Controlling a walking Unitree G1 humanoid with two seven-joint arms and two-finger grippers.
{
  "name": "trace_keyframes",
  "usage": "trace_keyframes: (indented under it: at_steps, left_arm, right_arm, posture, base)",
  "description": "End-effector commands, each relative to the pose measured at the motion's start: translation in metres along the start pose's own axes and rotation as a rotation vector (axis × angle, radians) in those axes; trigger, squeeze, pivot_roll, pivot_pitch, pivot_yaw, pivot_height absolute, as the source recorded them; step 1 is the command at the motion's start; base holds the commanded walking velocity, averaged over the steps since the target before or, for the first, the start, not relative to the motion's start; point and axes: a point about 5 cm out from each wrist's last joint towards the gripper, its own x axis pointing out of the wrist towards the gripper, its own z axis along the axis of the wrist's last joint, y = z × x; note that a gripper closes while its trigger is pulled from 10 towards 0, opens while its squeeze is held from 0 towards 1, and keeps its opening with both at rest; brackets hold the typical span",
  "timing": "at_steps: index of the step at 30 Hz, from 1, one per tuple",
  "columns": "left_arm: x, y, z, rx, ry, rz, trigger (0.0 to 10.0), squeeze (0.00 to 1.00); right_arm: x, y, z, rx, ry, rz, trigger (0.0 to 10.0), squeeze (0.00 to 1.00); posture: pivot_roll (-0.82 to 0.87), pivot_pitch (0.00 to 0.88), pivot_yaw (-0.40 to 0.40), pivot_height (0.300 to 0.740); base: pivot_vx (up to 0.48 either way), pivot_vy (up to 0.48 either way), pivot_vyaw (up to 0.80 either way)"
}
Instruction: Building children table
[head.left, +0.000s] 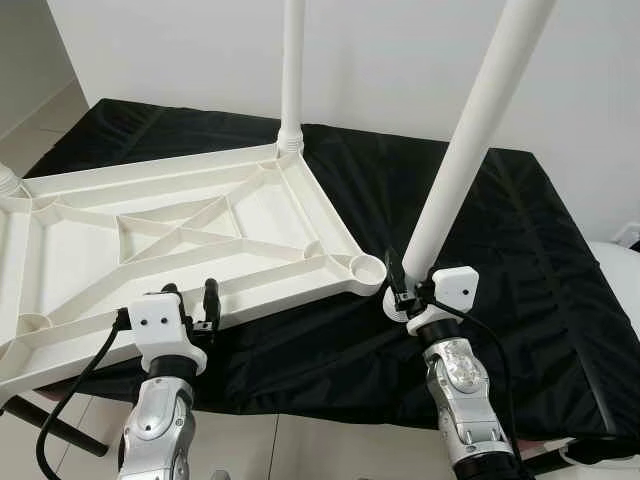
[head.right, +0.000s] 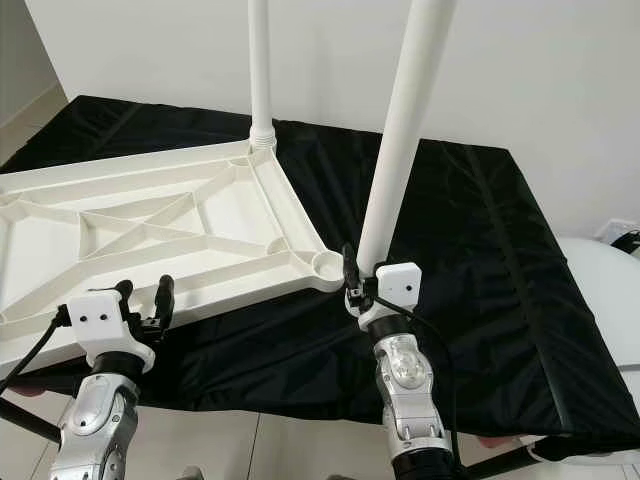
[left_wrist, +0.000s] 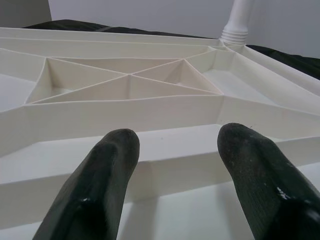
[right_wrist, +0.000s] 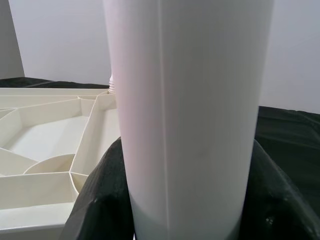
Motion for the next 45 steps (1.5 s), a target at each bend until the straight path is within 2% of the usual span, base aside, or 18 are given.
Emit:
trace_keyframes:
  at_steps: [1,45]
  left_arm:
    - [0.0012,-0.0019,0.0003,0.002,0.006,0.008,10.0,0.00]
    - [0.0026,-0.0035,0.0028,0.006,-0.008,-0.005,10.0,0.00]
  right_arm:
    - [-0.0004,-0.0015,-0.0019,-0.001,0.011,-0.006,10.0,0.00]
    - [0.0010,-0.0009,-0.0009,-0.003,0.005,-0.001,10.0,0.00]
  posture:
    - [0.05,0.000,-0.049,0.740]
    - [0.06,0.000,-0.050,0.740]
  base:
    - [0.000,0.000,0.00]
    - [0.000,0.000,0.00]
